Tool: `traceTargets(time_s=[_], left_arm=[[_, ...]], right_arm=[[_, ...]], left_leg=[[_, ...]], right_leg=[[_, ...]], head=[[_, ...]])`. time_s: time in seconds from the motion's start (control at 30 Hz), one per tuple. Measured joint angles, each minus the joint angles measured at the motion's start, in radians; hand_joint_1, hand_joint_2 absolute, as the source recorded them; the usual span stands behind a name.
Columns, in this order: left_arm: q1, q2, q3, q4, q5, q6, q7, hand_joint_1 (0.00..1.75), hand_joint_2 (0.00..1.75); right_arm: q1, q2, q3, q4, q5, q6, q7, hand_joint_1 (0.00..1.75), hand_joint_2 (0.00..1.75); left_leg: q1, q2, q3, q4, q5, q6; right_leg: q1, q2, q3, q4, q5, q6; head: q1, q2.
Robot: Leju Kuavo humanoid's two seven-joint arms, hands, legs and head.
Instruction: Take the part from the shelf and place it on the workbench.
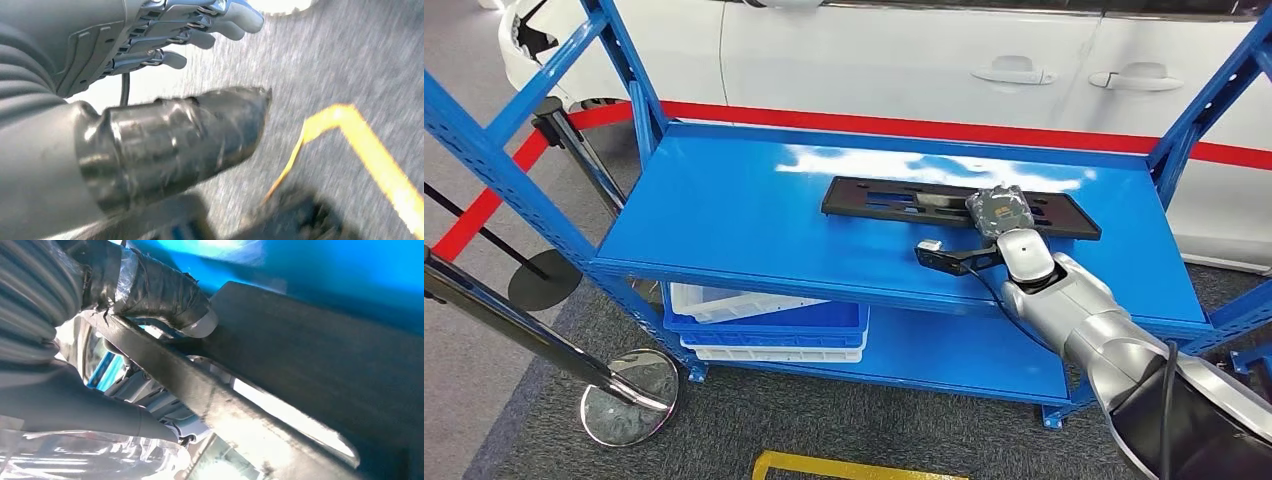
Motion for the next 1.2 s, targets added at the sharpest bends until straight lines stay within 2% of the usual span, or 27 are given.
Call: traceTargets(time_s=[0.03, 0.1, 0.13, 0.17, 0.2, 0.27, 0.33, 0.37, 0.47, 0.53, 0.6, 0.67, 0.7, 0.73, 0.77, 0.8, 0.87, 0.9, 0.93, 1.03, 1.1, 1.17, 1.2], left_arm=[[-0.001, 0.000, 0.000, 0.000, -0.006, 0.030, -0.019, 0.00, 1.75], [-0.003, 0.001, 0.000, 0.002, -0.025, 0.065, -0.042, 0.00, 1.75], [-0.003, 0.001, 0.000, 0.004, -0.038, 0.068, -0.047, 0.00, 1.75], [-0.003, 0.003, 0.000, 0.007, -0.052, 0.069, -0.052, 0.00, 1.75], [-0.003, 0.004, 0.001, 0.010, -0.065, 0.069, -0.060, 0.00, 1.75], [-0.009, 0.009, 0.010, 0.020, -0.096, 0.070, -0.094, 0.00, 1.75], [-0.022, 0.014, 0.031, 0.037, -0.141, 0.071, -0.137, 0.00, 1.75], [-0.029, 0.016, 0.046, 0.047, -0.164, 0.071, -0.154, 0.00, 1.75], [-0.040, 0.019, 0.087, 0.065, -0.211, 0.071, -0.182, 0.00, 1.75], [-0.042, 0.022, 0.118, 0.074, -0.242, 0.071, -0.191, 0.00, 1.75], [-0.043, 0.025, 0.160, 0.080, -0.290, 0.071, -0.195, 0.00, 1.75], [-0.043, 0.027, 0.211, 0.083, -0.362, 0.071, -0.187, 0.00, 1.75], [-0.040, 0.027, 0.240, 0.083, -0.404, 0.071, -0.178, 0.00, 1.75], [-0.035, 0.027, 0.269, 0.082, -0.444, 0.071, -0.167, 0.00, 1.75], [-0.028, 0.026, 0.298, 0.080, -0.484, 0.071, -0.156, 0.00, 1.75], [-0.020, 0.025, 0.327, 0.077, -0.525, 0.071, -0.146, 0.00, 1.75], [-0.004, 0.022, 0.373, 0.068, -0.605, 0.071, -0.130, 0.00, 1.75], [0.002, 0.020, 0.394, 0.063, -0.640, 0.071, -0.124, 0.00, 1.75], [0.008, 0.018, 0.416, 0.059, -0.666, 0.071, -0.118, 0.00, 1.75], [0.024, 0.011, 0.480, 0.052, -0.709, 0.071, -0.109, 0.00, 1.75], [0.028, 0.006, 0.509, 0.050, -0.722, 0.069, -0.106, 0.00, 1.75], [0.030, 0.004, 0.526, 0.050, -0.727, 0.063, -0.101, 0.00, 1.75], [0.031, 0.003, 0.532, 0.050, -0.727, 0.060, -0.097, 0.00, 1.75]], right_arm=[[0.003, -0.005, -0.005, -0.007, -0.006, -0.013, -0.004, 1.75, 1.75], [0.013, -0.015, -0.017, -0.021, -0.023, -0.043, -0.014, 1.75, 1.75], [0.019, -0.020, -0.022, -0.028, -0.031, -0.061, -0.020, 1.75, 1.75], [0.024, -0.023, -0.026, -0.035, -0.040, -0.079, -0.028, 1.75, 1.75], [0.028, -0.026, -0.030, -0.042, -0.047, -0.096, -0.036, 1.75, 1.75], [0.032, -0.032, -0.040, -0.061, -0.057, -0.128, -0.053, 1.75, 1.75], [0.033, -0.040, -0.053, -0.087, -0.062, -0.155, -0.067, 1.75, 1.75], [0.032, -0.044, -0.058, -0.099, -0.063, -0.167, -0.071, 1.75, 1.75], [0.035, -0.052, -0.068, -0.128, -0.060, -0.181, -0.076, 1.75, 1.75], [0.040, -0.062, -0.072, -0.154, -0.055, -0.181, -0.078, 1.75, 1.75], [0.043, -0.076, -0.081, -0.186, -0.047, -0.183, -0.079, 1.75, 1.75], [0.045, -0.087, -0.094, -0.215, -0.041, -0.188, -0.079, 1.75, 1.75], [0.047, -0.091, -0.100, -0.230, -0.038, -0.191, -0.079, 1.75, 1.75], [0.050, -0.094, -0.105, -0.245, -0.035, -0.194, -0.080, 1.75, 1.75], [0.052, -0.098, -0.110, -0.261, -0.031, -0.195, -0.080, 1.75, 1.75], [0.053, -0.102, -0.116, -0.277, -0.027, -0.197, -0.081, 1.75, 1.75], [0.053, -0.107, -0.128, -0.302, -0.022, -0.207, -0.083, 1.75, 1.75], [0.054, -0.110, -0.134, -0.316, -0.020, -0.213, -0.084, 1.75, 1.75], [0.055, -0.113, -0.140, -0.329, -0.017, -0.220, -0.086, 1.75, 1.75], [0.061, -0.119, -0.155, -0.374, -0.013, -0.243, -0.097, 1.75, 1.75], [0.063, -0.122, -0.168, -0.405, -0.023, -0.260, -0.104, 1.75, 1.75], [0.067, -0.124, -0.180, -0.430, -0.042, -0.282, -0.114, 1.75, 1.75], [0.070, -0.124, -0.184, -0.442, -0.054, -0.294, -0.121, 1.75, 1.75]], left_leg=[[0.001, 0.001, -0.021, 0.046, -0.026, -0.006], [0.005, 0.001, -0.083, 0.179, -0.082, -0.015], [0.006, 0.001, -0.104, 0.221, -0.090, -0.017], [0.007, 0.001, -0.111, 0.233, -0.082, -0.017], [0.007, 0.001, -0.103, 0.212, -0.060, -0.015], [0.006, 0.001, -0.054, 0.104, 0.001, -0.008], [0.002, 0.000, -0.006, 0.002, 0.032, 0.000], [0.000, -0.001, 0.005, -0.024, 0.035, 0.003], [-0.004, -0.001, 0.007, -0.040, 0.033, 0.011], [0.000, 0.000, 0.013, -0.055, 0.041, 0.021], [0.002, 0.001, 0.018, -0.067, 0.048, 0.032], [0.001, 0.000, 0.018, -0.068, 0.048, 0.038], [0.000, -0.001, 0.019, -0.066, 0.046, 0.038], [0.001, -0.001, 0.019, -0.063, 0.043, 0.038], [0.002, 0.000, 0.020, -0.058, 0.039, 0.036], [0.003, 0.000, 0.020, -0.049, 0.033, 0.032], [0.002, 0.000, 0.014, -0.030, 0.020, 0.022], [0.002, 0.000, 0.010, -0.022, 0.016, 0.017], [0.000, 0.000, 0.006, -0.019, 0.015, 0.013], [0.000, 0.000, -0.001, -0.008, 0.004, 0.001], [0.003, 0.001, -0.030, 0.064, -0.044, -0.009], [0.006, 0.002, -0.081, 0.187, -0.104, -0.015], [0.006, 0.002, -0.100, 0.232, -0.118, -0.015]], right_leg=[[-0.002, -0.001, 0.001, -0.002, 0.001, -0.005], [-0.002, -0.003, 0.001, -0.002, 0.000, -0.010], [-0.002, -0.003, 0.001, -0.002, 0.000, -0.011], [-0.002, -0.002, 0.002, -0.002, 0.000, -0.011], [-0.001, -0.001, 0.002, -0.001, 0.000, -0.011], [-0.001, 0.003, 0.003, -0.001, -0.001, -0.011], [0.001, 0.005, 0.001, -0.001, 0.000, -0.007], [0.002, 0.005, -0.002, -0.002, 0.001, -0.003], [0.002, 0.006, -0.006, -0.009, 0.007, 0.011], [0.001, 0.004, -0.012, 0.004, -0.006, 0.019], [0.002, 0.002, -0.046, 0.079, -0.053, 0.022], [0.004, 0.002, -0.100, 0.195, -0.101, 0.023], [0.003, 0.001, -0.118, 0.230, -0.105, 0.025], [0.001, 0.001, -0.122, 0.232, -0.092, 0.027], [-0.001, 0.000, -0.109, 0.199, -0.063, 0.029], [-0.005, -0.001, -0.085, 0.143, -0.030, 0.032], [-0.006, 0.000, -0.041, 0.053, 0.000, 0.030], [-0.004, 0.001, -0.030, 0.031, 0.000, 0.026], [-0.001, 0.003, -0.028, 0.029, -0.007, 0.021], [-0.002, 0.004, -0.025, 0.021, -0.003, 0.001], [-0.005, 0.002, -0.022, 0.017, 0.001, -0.007], [-0.002, 0.000, -0.022, 0.017, 0.002, -0.009], [0.001, 0.001, -0.022, 0.018, 0.002, -0.010]], head=[[-0.001, 0.000], [-0.003, 0.000], [-0.003, 0.000], [-0.003, 0.000], [-0.003, 0.000], [-0.003, 0.000], [-0.002, 0.000], [-0.002, 0.000], [-0.002, 0.000], [-0.001, 0.000], [0.001, 0.000], [0.002, 0.000], [0.002, 0.000], [0.002, 0.000], [0.003, 0.000], [0.003, 0.000], [0.004, 0.000], [0.003, 0.000], [0.003, 0.000], [0.001, 0.000], [-0.005, 0.000], [-0.009, 0.000], [-0.008, 0.000]])
